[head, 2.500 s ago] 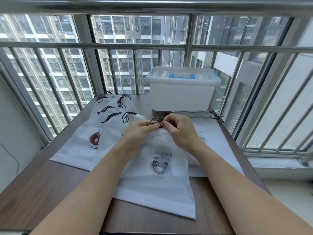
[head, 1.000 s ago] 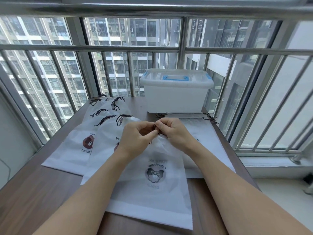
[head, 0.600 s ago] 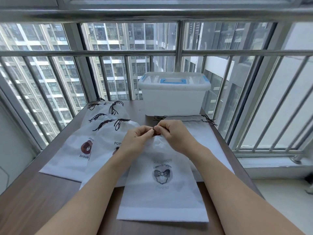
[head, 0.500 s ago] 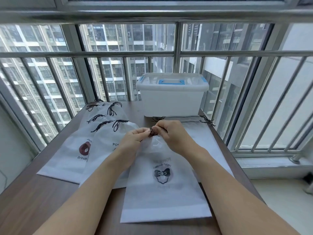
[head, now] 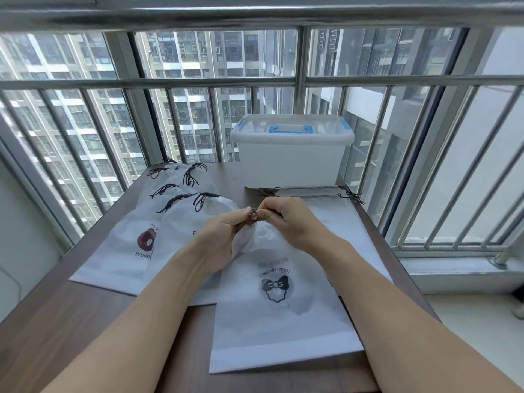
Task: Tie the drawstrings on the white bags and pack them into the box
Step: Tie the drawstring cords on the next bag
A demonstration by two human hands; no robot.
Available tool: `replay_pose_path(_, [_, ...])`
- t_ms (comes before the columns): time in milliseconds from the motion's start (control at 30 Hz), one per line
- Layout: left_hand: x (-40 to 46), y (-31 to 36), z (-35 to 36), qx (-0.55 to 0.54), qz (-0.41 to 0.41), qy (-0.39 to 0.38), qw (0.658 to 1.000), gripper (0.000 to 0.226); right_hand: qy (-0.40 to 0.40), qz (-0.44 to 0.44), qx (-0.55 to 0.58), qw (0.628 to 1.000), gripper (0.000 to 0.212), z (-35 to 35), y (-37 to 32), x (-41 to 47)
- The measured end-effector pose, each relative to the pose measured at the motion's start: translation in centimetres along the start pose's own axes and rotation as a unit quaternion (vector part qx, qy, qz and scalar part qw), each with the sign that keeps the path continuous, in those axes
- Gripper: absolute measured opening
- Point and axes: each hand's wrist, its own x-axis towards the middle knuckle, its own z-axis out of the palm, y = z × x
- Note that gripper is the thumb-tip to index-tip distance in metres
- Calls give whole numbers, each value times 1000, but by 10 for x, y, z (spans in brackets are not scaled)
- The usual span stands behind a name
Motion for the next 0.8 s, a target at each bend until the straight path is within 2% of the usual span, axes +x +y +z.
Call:
replay_pose_path(167, [-4,3,-4,25,-20,-9,999,19,-13,-3,24,1000,11,2,0,-1])
replay_pose_path(267, [-2,1,-8,87,-7,-16,996,20,-30,-1,23,999,15,4,1,-2])
replay_pose_path(400, [3,-5,-10,185,47,-8,982,20,-28,2,9,1000,22,7,-2,-4])
replay_pose_path(600, [6,-11,-9,262,147,60,952,19,-32,15,-44,998,32,10,-4,-3])
replay_pose_path(800, [1,-5,-9,301,206,26,931,21,-38,91,61,993,36,7,-1,-2])
